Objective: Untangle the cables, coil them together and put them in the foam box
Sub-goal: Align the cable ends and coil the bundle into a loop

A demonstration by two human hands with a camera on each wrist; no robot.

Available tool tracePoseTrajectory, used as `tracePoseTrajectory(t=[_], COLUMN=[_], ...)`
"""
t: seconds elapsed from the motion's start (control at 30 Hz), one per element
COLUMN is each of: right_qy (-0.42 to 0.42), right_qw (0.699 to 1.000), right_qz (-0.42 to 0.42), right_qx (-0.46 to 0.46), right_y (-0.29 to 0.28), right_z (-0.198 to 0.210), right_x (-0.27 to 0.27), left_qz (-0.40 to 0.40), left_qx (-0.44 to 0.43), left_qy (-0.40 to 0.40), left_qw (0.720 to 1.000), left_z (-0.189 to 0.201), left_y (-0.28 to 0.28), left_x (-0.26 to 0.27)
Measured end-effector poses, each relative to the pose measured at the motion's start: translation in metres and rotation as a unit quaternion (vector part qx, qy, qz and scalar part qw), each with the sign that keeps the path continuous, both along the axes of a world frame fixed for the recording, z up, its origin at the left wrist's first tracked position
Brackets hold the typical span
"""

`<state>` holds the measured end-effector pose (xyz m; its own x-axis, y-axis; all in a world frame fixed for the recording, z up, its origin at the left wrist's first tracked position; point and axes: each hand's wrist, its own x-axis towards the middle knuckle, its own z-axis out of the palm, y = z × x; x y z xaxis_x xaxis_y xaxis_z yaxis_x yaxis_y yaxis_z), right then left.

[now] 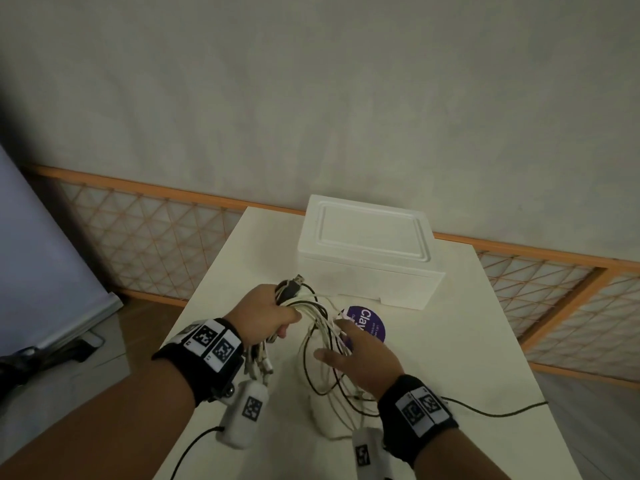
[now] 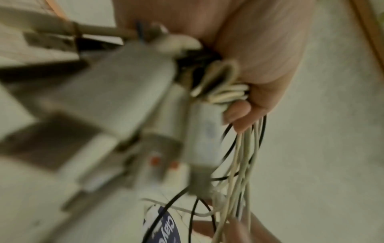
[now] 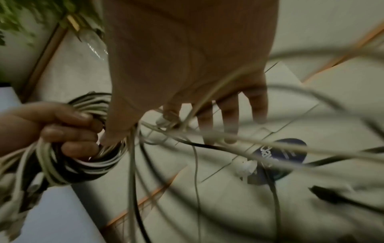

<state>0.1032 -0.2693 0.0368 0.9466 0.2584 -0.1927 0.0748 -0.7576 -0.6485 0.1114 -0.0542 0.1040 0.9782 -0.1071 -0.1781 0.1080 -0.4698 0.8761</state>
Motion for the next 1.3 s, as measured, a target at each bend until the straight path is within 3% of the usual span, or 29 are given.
tracePoseTrajectory(t=[0.1, 0.17, 0.2, 0.27, 0.4, 0.5, 0.63, 0.7, 0.77, 0.87, 0.97, 1.07, 1.2, 1.3], right_qy=[-0.158, -0.325, -0.367, -0.337, -0.129, 0.008, 0.113, 0.121, 0.128, 0.106, 0.041, -0.084, -0.278, -0.262], right_qw=[0.986, 0.94, 0.92, 0.92, 0.957, 0.988, 0.993, 0.983, 0.96, 0.957, 0.983, 0.989, 0.958, 0.964], right_qz=[-0.022, -0.054, -0.067, -0.05, 0.001, 0.012, 0.016, 0.079, 0.086, 0.026, 0.013, -0.025, -0.068, -0.036], right_qx=[0.037, 0.089, 0.125, 0.196, 0.258, 0.151, 0.015, -0.116, -0.231, -0.269, -0.178, -0.123, -0.034, -0.016], right_y=[-0.004, 0.005, 0.012, 0.03, 0.042, 0.038, 0.03, 0.016, -0.003, -0.022, -0.019, -0.003, 0.026, 0.045], right_z=[0.014, 0.027, 0.033, 0.043, 0.038, 0.039, 0.027, 0.01, -0.004, -0.015, -0.007, 0.031, 0.076, 0.077], right_x=[0.003, 0.004, 0.005, 0.005, 0.011, 0.012, 0.018, 0.022, 0.021, 0.018, 0.023, 0.017, -0.006, -0.004], left_qz=[0.011, 0.012, 0.009, 0.003, 0.001, 0.0, 0.006, 0.035, 0.059, 0.057, 0.049, 0.051, 0.04, 0.021], left_qx=[0.025, 0.037, 0.039, 0.027, 0.007, 0.018, 0.036, 0.041, 0.038, 0.039, 0.046, 0.054, 0.031, 0.022], left_qy=[-0.008, -0.008, -0.007, -0.007, -0.024, -0.019, -0.025, -0.041, -0.052, -0.049, -0.037, -0.029, -0.023, -0.031], left_qw=[1.0, 0.999, 0.999, 1.0, 1.0, 1.0, 0.999, 0.998, 0.996, 0.996, 0.997, 0.997, 0.998, 0.999], left_z=[0.005, 0.008, 0.01, 0.013, 0.017, 0.018, 0.02, 0.024, 0.028, 0.03, 0.03, 0.027, 0.025, 0.027], left_y=[0.008, 0.007, 0.005, 0.0, 0.001, 0.006, 0.008, 0.013, 0.021, 0.028, 0.026, 0.02, 0.01, 0.0], left_x=[0.003, 0.002, 0.001, -0.002, -0.002, -0.004, -0.006, -0.005, -0.002, 0.0, 0.002, 0.002, 0.0, -0.003])
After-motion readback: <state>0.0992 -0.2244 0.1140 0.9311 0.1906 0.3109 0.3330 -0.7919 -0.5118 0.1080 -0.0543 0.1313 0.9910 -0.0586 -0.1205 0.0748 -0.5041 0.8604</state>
